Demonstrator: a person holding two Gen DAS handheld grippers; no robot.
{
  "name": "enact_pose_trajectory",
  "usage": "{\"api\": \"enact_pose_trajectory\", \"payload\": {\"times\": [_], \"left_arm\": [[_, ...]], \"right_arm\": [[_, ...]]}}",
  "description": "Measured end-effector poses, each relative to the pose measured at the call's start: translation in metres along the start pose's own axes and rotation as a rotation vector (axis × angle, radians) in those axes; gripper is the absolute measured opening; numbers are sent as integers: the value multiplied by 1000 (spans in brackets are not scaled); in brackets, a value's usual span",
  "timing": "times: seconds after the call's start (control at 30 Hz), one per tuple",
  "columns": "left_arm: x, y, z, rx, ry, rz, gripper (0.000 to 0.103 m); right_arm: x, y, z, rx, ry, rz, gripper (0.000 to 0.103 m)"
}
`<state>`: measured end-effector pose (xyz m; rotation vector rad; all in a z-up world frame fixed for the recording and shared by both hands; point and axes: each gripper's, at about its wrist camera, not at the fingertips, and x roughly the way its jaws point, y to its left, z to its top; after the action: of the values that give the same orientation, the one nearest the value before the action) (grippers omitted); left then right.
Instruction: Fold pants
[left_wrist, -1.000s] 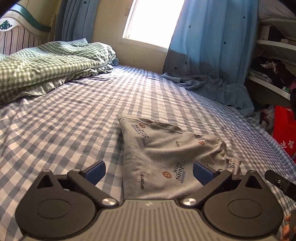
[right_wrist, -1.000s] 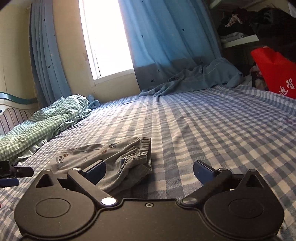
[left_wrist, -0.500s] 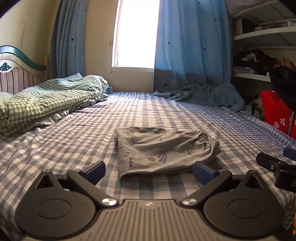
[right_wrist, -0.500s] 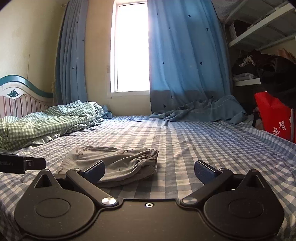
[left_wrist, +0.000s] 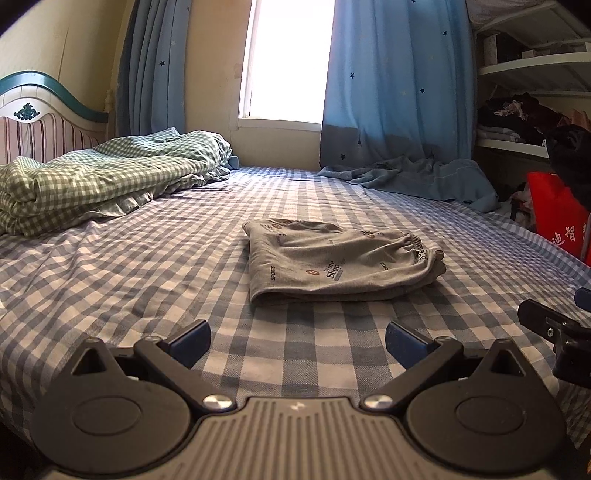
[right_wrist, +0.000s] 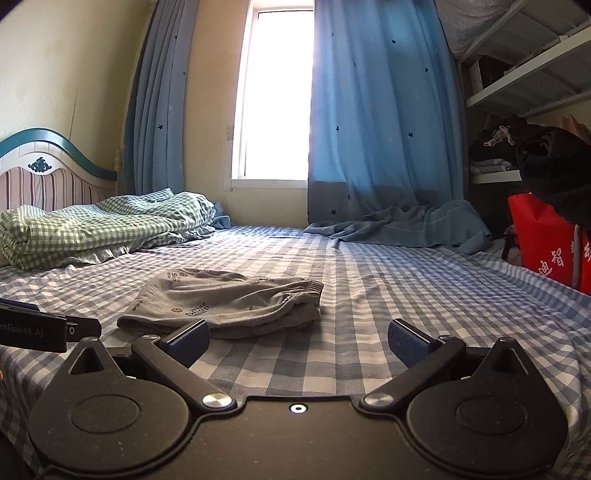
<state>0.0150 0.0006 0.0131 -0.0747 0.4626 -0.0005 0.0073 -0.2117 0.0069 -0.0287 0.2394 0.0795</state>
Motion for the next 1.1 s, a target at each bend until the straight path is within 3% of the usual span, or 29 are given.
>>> {"api": "enact_pose_trajectory", "payload": {"times": [1.1], "left_arm": [[-1, 2, -10, -9, 19, 13, 103]], "right_arm": [[-3, -1, -8, -16, 15, -10, 102]]}}
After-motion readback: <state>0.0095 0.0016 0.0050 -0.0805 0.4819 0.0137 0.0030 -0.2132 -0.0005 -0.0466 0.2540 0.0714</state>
